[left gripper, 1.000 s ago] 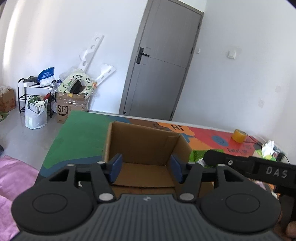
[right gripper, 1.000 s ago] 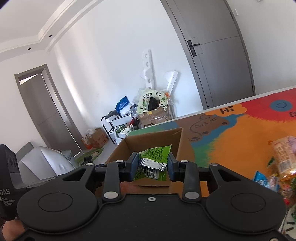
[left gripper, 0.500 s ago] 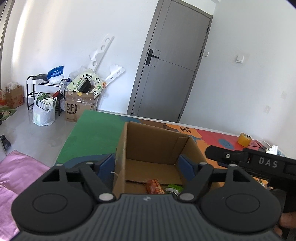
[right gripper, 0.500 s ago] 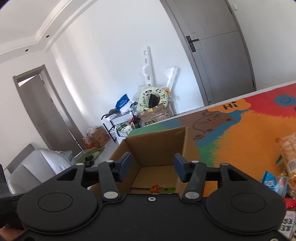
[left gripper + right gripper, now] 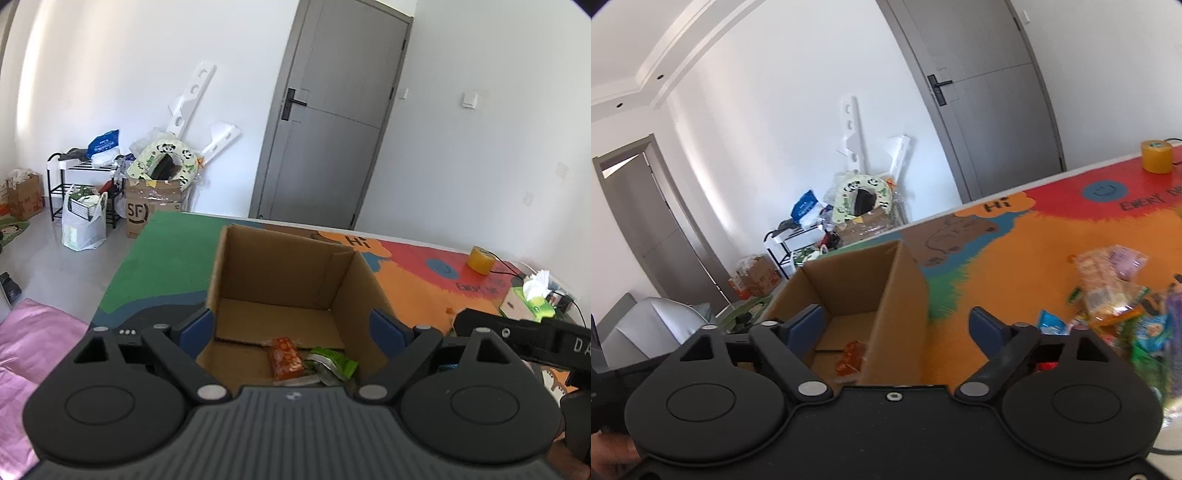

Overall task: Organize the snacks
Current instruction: 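Open both grippers to drop the snacks into the box, then grasp the white bread packet with the left gripper while the right gripper grasps the purple roll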

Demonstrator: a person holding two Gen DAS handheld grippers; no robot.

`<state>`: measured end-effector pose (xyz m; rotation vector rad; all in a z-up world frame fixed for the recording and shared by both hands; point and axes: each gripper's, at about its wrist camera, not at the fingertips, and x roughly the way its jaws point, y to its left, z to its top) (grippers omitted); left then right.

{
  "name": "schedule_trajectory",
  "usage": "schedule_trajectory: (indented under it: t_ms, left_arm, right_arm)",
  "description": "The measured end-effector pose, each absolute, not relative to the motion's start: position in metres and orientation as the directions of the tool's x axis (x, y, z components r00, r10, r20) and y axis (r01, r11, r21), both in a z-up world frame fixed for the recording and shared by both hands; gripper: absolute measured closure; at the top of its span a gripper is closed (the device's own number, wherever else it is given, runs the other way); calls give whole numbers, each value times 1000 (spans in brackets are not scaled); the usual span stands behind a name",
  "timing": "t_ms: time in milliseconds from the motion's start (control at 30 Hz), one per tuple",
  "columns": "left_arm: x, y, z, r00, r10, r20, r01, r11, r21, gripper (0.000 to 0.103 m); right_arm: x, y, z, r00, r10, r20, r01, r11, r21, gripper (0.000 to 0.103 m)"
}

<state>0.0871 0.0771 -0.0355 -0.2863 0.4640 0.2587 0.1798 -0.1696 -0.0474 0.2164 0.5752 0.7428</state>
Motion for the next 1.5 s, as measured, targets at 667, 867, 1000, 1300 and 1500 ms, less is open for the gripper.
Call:
schedule_trajectory:
  t_ms: [667,867,1000,1300,1500]
  left_arm:
    - [88,2,-38,863,30,-505,-148,970,-194,12]
    - [91,-17,-41,860,-18,-511,-96,976,-195,12]
    - [95,-30,-42,860,-16,-509,-86,981,-176,12]
    - [97,-52,-37,868,-78,-490,-19,981,-191,12]
    - [102,-68,-45,860,-109,-498,12,981,-194,13]
  right_arm:
    - [167,-252,-55,704,554,-444,-457,832,314,0]
    - [166,-275,-60,742,489,-459,-399,872,284,0]
    - [166,-289,-64,748,470,-469,-372,882,291,0]
    - [170,-315,-73,750,450,-485,-331,890,315,0]
    - [175,-329,-83,753,420,-506,-286,902,323,0]
